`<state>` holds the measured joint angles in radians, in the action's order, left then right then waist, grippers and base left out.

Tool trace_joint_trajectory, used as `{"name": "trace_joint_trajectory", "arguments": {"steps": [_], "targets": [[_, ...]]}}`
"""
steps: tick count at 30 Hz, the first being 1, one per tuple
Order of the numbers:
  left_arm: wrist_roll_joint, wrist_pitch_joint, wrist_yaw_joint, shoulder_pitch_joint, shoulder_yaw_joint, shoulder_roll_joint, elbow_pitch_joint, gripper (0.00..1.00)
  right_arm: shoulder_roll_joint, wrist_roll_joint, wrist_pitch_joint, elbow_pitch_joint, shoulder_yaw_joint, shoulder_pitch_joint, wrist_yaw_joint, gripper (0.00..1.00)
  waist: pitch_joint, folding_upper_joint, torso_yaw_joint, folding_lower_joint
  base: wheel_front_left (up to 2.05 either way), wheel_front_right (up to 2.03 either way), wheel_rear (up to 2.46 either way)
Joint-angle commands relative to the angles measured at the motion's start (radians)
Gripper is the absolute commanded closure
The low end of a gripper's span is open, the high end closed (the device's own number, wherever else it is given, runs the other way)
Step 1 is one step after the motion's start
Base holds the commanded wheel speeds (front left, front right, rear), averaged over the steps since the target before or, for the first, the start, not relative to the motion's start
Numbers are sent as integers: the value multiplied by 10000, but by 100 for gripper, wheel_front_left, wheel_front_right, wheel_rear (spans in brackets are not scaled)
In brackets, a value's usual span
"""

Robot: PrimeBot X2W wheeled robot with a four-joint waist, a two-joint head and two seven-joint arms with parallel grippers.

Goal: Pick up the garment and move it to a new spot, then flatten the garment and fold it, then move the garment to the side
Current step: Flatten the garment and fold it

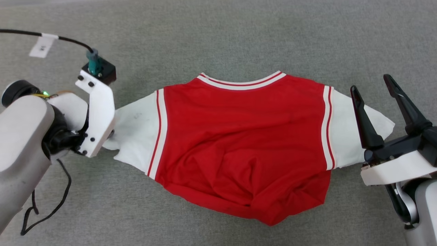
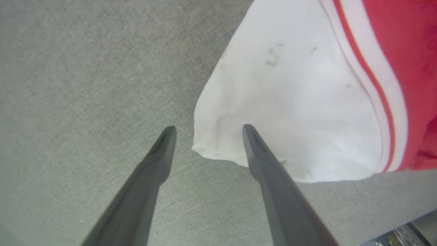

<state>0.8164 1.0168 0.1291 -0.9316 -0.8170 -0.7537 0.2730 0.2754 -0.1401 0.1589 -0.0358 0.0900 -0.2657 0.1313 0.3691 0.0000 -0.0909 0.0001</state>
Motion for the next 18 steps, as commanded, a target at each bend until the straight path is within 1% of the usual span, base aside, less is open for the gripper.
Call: {"name": "trace_joint_trajectory", "arguments": {"steps": [1,5,7,8,9,10,12,15,18], "targets": [[84,189,-4,-124,-260,-115,260,0,29,-47,96,75,54,-214,-11,0,248,0,-161,-1,0,0,0],[222,158,-5,-68,-706,-98,711,0,-13,-94,171,270,159,-432,-11,0,503,0,-302,-1,0,0,0],[298,263,-4,26,-1115,-75,779,0,-11,-102,201,372,217,-499,-11,0,558,0,-346,-1,0,0,0],[375,234,-4,72,-1274,-56,753,19,13,-115,242,439,205,-525,-11,0,569,0,-353,-1,0,0,0],[488,154,-3,91,-1385,-45,744,84,34,-130,257,505,190,-560,-11,0,569,0,-353,-1,0,0,0],[552,106,-3,69,-1493,-31,750,100,55,-141,277,546,161,-606,-11,0,550,0,-345,-1,0,0,0],[616,-75,-3,-65,-1676,-99,687,100,109,-154,288,621,24,-670,-11,0,460,0,-300,-1,0,0,0],[627,-404,-3,-308,-1928,-358,488,100,248,-94,234,618,-157,-741,-11,0,218,0,-212,-1,0,0,0],[782,-840,-3,-492,-2025,-568,325,100,616,-79,43,453,-344,-994,-11,0,-52,0,-107,-1,0,0,0]]}}
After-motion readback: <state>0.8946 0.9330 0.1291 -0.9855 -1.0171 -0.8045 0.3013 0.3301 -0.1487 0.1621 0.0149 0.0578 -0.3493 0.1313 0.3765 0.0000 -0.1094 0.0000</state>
